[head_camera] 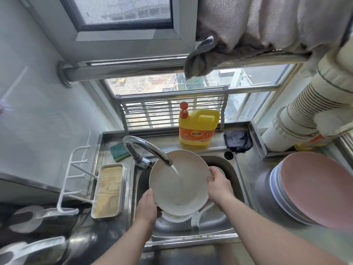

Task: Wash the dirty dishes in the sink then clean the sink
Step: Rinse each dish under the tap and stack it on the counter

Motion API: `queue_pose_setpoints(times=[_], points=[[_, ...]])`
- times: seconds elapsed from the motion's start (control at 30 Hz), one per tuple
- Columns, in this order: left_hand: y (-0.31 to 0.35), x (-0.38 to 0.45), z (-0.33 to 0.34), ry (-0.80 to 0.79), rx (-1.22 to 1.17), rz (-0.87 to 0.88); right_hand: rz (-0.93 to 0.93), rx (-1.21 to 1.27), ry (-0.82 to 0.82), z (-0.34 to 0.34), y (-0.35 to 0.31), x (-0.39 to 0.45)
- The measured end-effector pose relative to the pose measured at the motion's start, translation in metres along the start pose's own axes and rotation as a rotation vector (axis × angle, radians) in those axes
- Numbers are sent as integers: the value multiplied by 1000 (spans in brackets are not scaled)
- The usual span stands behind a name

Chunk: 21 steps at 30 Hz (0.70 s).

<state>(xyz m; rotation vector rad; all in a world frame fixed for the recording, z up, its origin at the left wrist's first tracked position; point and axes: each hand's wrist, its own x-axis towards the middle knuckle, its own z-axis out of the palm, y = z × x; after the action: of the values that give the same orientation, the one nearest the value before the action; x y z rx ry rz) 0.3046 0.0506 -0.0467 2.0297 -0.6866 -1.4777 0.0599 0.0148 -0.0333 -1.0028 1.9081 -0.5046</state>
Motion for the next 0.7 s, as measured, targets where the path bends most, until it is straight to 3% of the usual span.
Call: queue_pose_setpoints(times=[0.1,0.2,0.47,0.7], points=[[1,1,20,-154,-140,-263,-39,-132,41,-19,4,-2],[-4,-1,41,-262,-180,-359,-92,-215,76,-36,11,-5],[-9,3,73,-304,-152,-394,-114,-388,173,-67,15,-15],[-14,14,79,-307,-199,-410,39,-390,185,-78,8,-28]])
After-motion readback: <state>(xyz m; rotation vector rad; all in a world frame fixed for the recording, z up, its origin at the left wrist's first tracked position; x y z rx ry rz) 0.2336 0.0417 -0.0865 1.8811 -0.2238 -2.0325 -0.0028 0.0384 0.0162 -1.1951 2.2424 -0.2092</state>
